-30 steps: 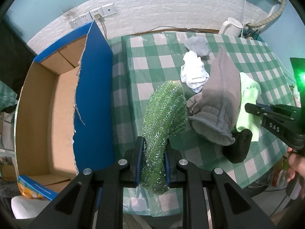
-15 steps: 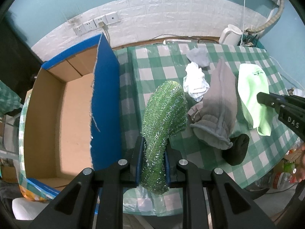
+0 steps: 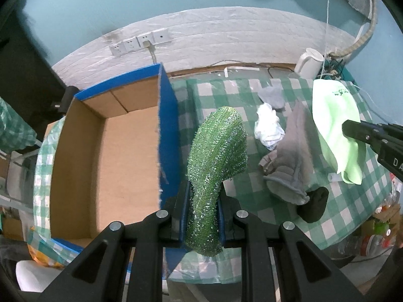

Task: Organize soft objects
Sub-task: 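Carry both items over the cardboard box and open both tools to drop them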

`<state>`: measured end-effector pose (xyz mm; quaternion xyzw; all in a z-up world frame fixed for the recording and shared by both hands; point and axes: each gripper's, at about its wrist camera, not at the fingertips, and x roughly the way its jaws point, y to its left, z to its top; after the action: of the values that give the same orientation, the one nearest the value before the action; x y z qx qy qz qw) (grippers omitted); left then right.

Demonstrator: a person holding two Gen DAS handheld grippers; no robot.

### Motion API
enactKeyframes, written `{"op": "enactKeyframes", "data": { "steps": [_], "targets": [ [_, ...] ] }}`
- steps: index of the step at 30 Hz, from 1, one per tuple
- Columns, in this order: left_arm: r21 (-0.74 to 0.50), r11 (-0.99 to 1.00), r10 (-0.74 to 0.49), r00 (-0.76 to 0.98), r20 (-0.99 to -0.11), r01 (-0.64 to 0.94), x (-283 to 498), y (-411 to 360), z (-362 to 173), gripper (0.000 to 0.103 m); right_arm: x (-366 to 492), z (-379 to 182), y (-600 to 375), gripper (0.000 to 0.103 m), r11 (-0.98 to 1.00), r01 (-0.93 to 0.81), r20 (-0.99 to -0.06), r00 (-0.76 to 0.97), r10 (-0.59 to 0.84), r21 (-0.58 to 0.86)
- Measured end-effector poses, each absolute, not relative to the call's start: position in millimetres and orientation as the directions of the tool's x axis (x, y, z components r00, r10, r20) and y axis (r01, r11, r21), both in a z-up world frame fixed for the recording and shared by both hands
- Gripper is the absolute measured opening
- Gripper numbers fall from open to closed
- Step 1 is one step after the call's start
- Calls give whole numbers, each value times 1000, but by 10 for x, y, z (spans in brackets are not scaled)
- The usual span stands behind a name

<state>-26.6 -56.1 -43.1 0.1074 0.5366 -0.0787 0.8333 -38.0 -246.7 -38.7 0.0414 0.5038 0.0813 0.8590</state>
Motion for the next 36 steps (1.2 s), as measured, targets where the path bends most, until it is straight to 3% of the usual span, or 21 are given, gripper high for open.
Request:
{"op": "enactKeyframes", "data": {
  "steps": [21,36],
  "targets": [
    [93,990,33,462,-886,109,-205,292,-235,19,-153,-6,-1462,6,957,-250,-828,497,259,150],
    [99,995,80,457,-886,17,-164,783,-314,19,23,-29,-667,6,924,-351,-835,455,310,152]
  ]
}}
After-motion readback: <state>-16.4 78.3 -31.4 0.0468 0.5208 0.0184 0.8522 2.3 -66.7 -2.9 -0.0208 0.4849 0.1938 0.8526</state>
